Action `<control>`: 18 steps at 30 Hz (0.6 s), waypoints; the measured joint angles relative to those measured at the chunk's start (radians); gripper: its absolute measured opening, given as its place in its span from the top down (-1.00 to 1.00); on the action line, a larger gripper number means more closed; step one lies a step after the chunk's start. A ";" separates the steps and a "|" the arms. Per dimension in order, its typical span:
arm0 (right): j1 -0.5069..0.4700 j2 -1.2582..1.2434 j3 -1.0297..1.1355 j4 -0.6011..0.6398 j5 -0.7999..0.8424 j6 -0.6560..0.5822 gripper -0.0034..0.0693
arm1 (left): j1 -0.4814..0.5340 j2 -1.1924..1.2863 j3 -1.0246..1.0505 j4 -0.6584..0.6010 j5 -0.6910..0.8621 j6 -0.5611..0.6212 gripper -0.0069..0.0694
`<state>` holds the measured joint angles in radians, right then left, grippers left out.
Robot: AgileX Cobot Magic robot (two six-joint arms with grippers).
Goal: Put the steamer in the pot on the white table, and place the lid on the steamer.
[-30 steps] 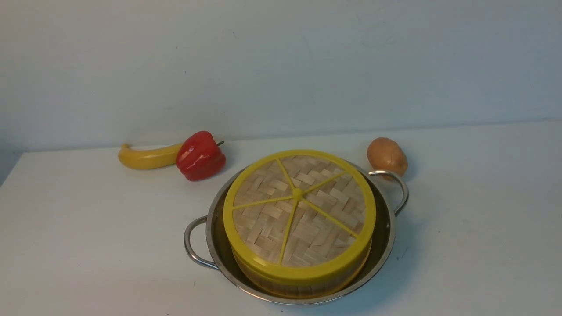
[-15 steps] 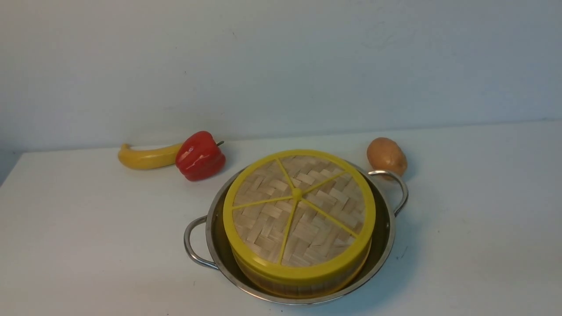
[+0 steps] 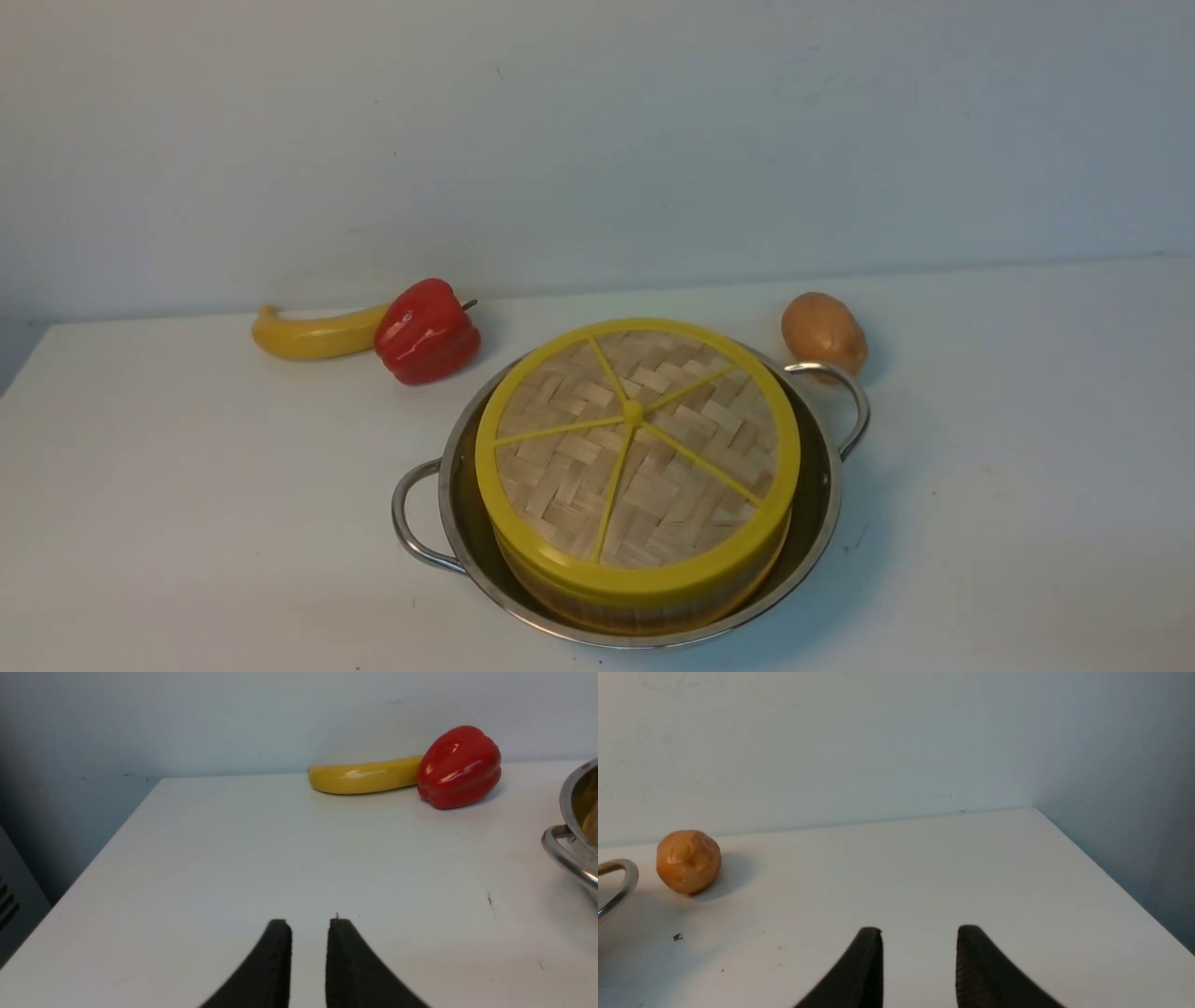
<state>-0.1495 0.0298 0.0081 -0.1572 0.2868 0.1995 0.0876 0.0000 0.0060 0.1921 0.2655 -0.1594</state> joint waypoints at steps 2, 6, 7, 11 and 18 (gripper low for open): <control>0.000 0.000 0.000 0.004 -0.002 0.002 0.25 | 0.000 0.000 0.000 0.000 0.000 0.000 0.50; 0.000 0.000 0.000 0.025 -0.002 0.017 0.25 | 0.000 0.000 0.000 0.000 0.000 0.000 0.49; 0.000 0.000 0.000 0.029 -0.002 0.018 0.25 | 0.000 0.000 0.000 0.000 0.000 0.000 0.48; 0.000 0.000 0.000 0.032 -0.002 0.019 0.25 | 0.000 0.000 0.000 0.000 0.000 0.000 0.46; 0.000 0.000 0.000 0.032 -0.002 0.019 0.24 | 0.000 0.000 0.000 0.000 0.000 0.000 0.43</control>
<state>-0.1495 0.0298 0.0084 -0.1247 0.2846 0.2187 0.0876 0.0000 0.0060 0.1921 0.2655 -0.1594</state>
